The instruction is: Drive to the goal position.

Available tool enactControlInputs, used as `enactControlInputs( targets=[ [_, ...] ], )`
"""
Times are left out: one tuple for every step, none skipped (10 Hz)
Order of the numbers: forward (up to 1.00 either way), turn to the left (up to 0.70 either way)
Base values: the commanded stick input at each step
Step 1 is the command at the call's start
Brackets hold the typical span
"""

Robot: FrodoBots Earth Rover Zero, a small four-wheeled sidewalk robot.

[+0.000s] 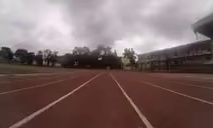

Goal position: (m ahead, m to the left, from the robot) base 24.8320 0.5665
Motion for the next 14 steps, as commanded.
enactControlInputs(
  targets=[
    [0.70, 0.00],
    [0.70, 0.00],
    [0.70, 0.00],
    [0.70, 0.00],
    [0.70, 0.00],
    [0.70, 0.00],
    [0.70, 0.00],
    [0.70, 0.00],
    [0.70, 0.00],
    [0.70, 0.00],
    [0.70, 0.00],
    [0.70, 0.00],
    [0.70, 0.00],
    [0.70, 0.00]
  ],
)
